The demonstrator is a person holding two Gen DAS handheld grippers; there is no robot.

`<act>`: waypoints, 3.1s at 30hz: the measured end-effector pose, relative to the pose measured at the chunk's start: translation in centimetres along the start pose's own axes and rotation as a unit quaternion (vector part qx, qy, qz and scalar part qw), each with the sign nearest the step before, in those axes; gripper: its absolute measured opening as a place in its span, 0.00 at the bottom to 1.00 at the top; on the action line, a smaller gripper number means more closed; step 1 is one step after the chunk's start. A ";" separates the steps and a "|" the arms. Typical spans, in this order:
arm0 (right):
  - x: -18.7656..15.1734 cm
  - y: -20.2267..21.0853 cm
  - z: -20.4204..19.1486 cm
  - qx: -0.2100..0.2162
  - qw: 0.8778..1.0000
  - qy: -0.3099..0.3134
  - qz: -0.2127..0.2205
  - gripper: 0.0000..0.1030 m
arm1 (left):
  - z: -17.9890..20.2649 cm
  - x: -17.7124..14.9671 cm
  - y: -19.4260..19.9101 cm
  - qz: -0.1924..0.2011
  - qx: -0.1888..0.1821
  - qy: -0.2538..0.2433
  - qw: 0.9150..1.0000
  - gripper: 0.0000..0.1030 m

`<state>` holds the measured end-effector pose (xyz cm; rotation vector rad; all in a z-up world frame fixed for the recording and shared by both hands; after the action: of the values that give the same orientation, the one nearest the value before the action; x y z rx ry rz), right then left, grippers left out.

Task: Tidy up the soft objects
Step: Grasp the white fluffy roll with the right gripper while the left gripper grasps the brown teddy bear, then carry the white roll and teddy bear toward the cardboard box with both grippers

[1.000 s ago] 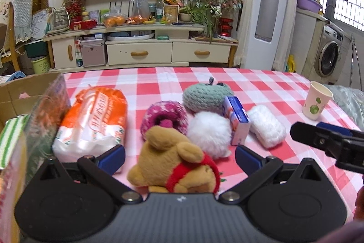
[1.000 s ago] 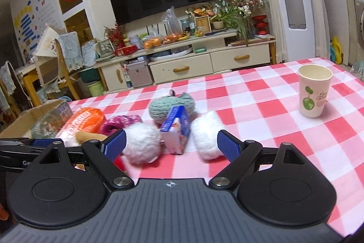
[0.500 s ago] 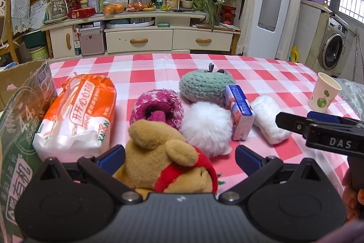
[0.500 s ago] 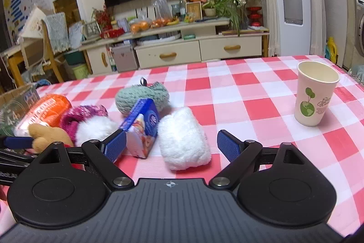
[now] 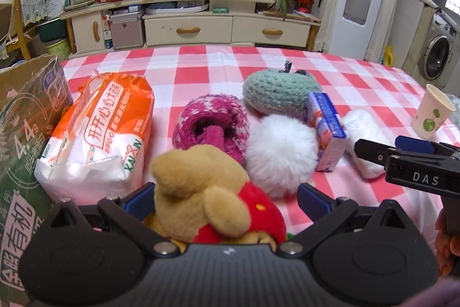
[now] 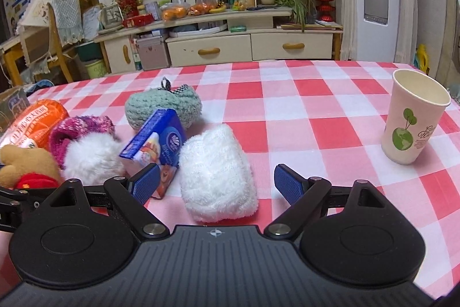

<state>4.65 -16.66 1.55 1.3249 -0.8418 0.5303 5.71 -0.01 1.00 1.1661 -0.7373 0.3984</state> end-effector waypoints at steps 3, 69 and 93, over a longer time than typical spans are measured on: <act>0.0 -0.4 0.0 0.000 1.000 0.005 -0.002 0.93 | 0.0 0.2 -0.3 -0.005 -0.001 0.006 1.000 0.98; -3.2 5.5 -0.7 0.131 0.969 -0.197 -0.065 0.53 | -1.6 -0.7 6.0 0.022 -0.178 0.094 0.979 0.68; 3.6 9.5 -13.3 0.241 0.967 -0.084 0.004 0.53 | -13.4 2.0 16.6 0.197 -0.135 0.179 0.954 0.68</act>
<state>2.68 -2.34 9.92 1.8331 -0.8896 0.6636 0.81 18.26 11.03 0.6583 -0.6768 0.7952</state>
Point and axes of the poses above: each gripper's, at about its wrist camera, not at the fingertips, and y roughly against the way its jaws point, z to its right, x to its top, the point moved 4 cm from there along -y, roughly the way its jaws point, and after that the axes turned 12 degrees about -x, right-handed, at the moved point
